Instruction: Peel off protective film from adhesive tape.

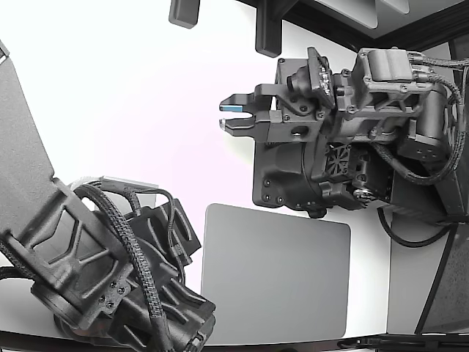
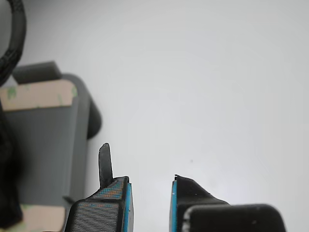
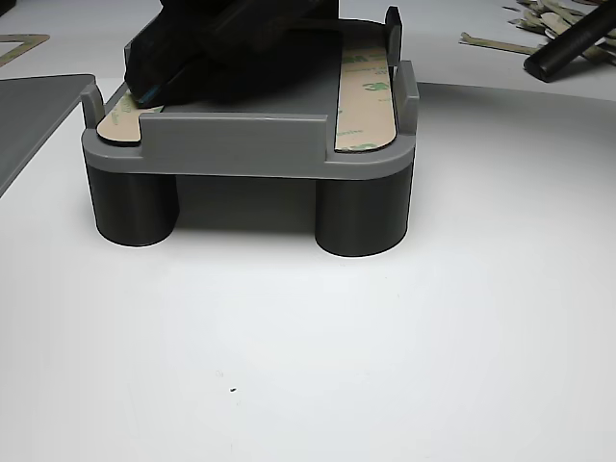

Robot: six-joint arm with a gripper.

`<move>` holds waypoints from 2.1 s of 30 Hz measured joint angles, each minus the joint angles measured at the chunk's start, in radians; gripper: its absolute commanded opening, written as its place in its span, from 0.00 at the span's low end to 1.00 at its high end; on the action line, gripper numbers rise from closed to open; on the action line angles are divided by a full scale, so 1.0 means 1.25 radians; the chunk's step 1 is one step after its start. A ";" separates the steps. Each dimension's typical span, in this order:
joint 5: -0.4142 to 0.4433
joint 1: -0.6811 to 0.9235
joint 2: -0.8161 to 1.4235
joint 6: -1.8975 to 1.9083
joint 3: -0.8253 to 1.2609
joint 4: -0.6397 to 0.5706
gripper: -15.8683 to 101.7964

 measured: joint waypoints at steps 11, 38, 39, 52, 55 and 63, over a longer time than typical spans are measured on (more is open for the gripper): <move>0.028 0.034 -0.225 -0.083 -0.211 0.021 0.04; 0.546 0.515 -0.477 -1.027 -0.182 0.009 0.04; 0.558 0.529 -0.477 -1.020 -0.174 0.004 0.04; 0.631 0.588 -0.400 -0.946 0.010 -0.155 0.04; 0.641 0.599 -0.405 -0.934 0.026 -0.180 0.04; 0.655 0.622 -0.423 -0.938 0.040 -0.236 0.04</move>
